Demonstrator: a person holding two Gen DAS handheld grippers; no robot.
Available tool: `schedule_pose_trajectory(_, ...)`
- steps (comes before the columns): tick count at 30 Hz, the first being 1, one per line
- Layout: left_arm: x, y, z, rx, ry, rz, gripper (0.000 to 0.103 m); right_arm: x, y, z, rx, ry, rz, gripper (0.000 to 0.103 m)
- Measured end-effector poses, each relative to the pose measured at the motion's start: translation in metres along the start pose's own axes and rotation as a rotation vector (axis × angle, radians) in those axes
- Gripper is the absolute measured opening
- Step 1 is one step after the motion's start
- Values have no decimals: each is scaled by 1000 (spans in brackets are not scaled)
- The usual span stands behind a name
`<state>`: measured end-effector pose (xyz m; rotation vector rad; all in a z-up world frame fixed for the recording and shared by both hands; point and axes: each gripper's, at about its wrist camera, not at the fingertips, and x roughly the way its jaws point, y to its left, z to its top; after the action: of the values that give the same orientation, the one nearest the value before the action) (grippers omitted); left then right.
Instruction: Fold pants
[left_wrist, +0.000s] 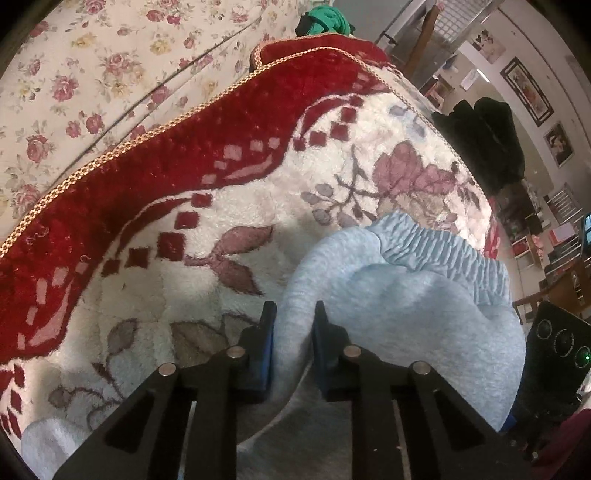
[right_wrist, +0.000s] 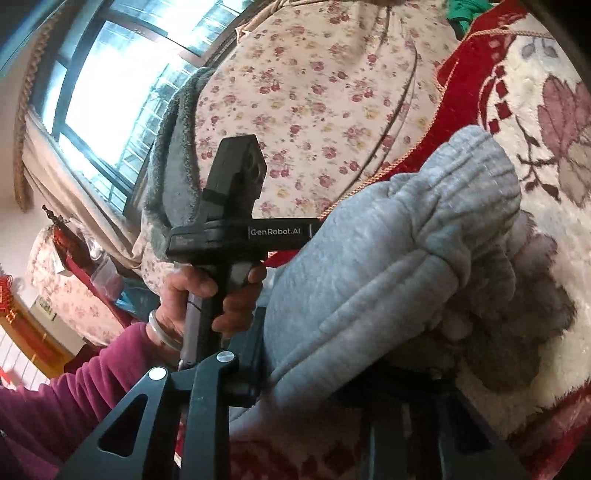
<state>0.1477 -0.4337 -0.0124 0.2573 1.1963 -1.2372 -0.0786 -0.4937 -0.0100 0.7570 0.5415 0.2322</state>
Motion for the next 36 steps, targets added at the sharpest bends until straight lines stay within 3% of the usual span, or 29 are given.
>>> schedule_pose_trajectory(2,1,0,0,-5,10,10,18,2,-6,-1,41,10,6,30)
schedule_pose_trajectory(4,8,3,3,-25,29,15,26,2,-12,-3,72,19,2,30)
schedule_pose_trajectory(6,14,3,5,-20,51,14,51,2,-15,-5,80,26,-17,31)
schedule_pose_trajectory(7,19,4,6,-20,61,9,75,2,-17,-5,94,28,-20,33)
schedule_pose_trajectory(8,22,4,7,-20,65,9,86,3,-21,-6,117,30,-24,34)
schedule_pose_trajectory(13,41,7,9,-4,107,23,89,7,-45,-16,233,78,-26,47)
schedule_pose_trajectory(15,50,11,9,-22,126,5,89,13,-52,-21,266,90,-25,52)
schedule_pose_trajectory(17,54,8,6,-4,123,9,86,20,-61,-25,323,111,21,50)
schedule_pose_trajectory(18,52,6,5,11,117,-8,77,23,-63,-25,330,118,40,49)
schedule_pose_trajectory(20,48,5,5,19,112,-48,45,24,-57,-20,291,114,51,37)
schedule_pose_trajectory(23,39,-1,6,48,100,-58,29,22,-46,-15,235,98,60,33)
schedule_pose_trajectory(27,22,-4,6,50,76,-79,23,15,-26,-8,173,73,95,31)
schedule_pose_trajectory(36,-75,-11,10,66,-97,-65,23,12,49,23,-45,51,117,31)
